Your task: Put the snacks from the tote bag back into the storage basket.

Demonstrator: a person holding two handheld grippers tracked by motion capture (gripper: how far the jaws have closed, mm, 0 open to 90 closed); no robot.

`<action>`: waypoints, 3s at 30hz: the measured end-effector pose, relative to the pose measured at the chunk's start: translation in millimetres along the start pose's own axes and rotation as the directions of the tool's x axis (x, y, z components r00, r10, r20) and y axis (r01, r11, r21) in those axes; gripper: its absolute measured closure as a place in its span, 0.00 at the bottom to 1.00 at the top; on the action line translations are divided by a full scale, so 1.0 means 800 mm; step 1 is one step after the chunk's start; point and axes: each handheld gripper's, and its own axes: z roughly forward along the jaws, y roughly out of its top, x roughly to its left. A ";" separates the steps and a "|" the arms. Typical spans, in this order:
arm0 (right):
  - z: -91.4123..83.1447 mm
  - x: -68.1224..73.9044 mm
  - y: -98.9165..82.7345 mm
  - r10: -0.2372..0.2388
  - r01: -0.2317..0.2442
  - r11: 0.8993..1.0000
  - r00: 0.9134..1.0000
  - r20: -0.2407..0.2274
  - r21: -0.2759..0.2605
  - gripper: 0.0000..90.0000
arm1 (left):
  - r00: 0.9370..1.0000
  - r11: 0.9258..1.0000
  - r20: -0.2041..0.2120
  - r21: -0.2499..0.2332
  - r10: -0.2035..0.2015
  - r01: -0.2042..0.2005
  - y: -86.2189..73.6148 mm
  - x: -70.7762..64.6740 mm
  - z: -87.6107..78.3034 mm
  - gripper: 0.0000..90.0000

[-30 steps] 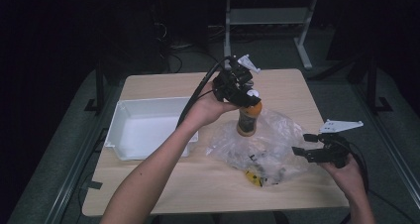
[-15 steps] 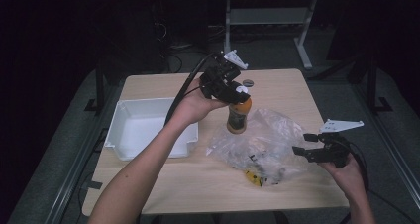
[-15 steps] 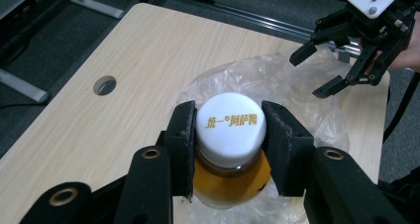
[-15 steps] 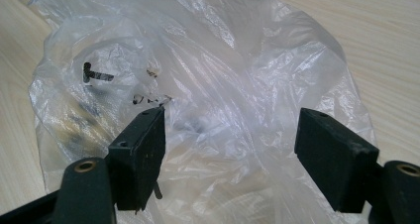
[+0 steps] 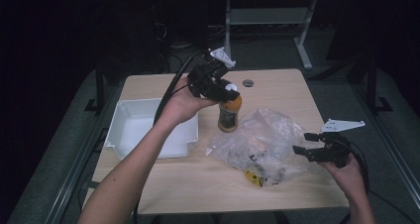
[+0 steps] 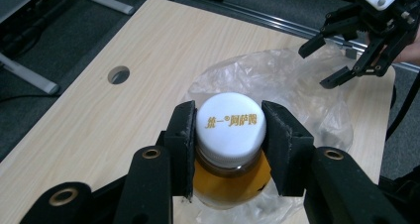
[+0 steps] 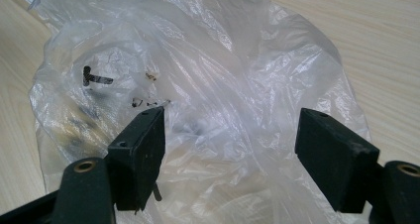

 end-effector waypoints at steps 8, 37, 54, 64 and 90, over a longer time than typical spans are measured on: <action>0.001 0.000 0.000 0.001 -0.001 1.000 1.000 0.001 0.004 0.30 | 0.999 0.999 -0.018 0.001 -0.034 0.034 -0.014 0.012 -0.013 0.66; 0.003 0.003 0.004 -0.007 0.007 1.000 1.000 0.008 -0.001 0.30 | 0.990 0.994 -0.082 0.001 -0.111 0.111 -0.055 0.038 -0.049 0.66; 0.003 0.004 0.006 -0.011 0.011 1.000 1.000 0.013 -0.008 0.30 | 0.983 0.990 -0.119 0.020 -0.138 0.142 -0.076 0.049 -0.060 0.66; 0.002 0.003 0.005 -0.005 0.005 1.000 1.000 0.017 -0.011 0.29 | 0.978 0.986 -0.128 0.019 -0.162 0.166 -0.088 0.055 -0.062 0.66; 0.001 0.003 0.006 -0.009 0.009 1.000 1.000 0.020 -0.020 0.28 | 0.970 0.980 -0.155 0.034 -0.189 0.197 -0.115 0.063 -0.060 0.66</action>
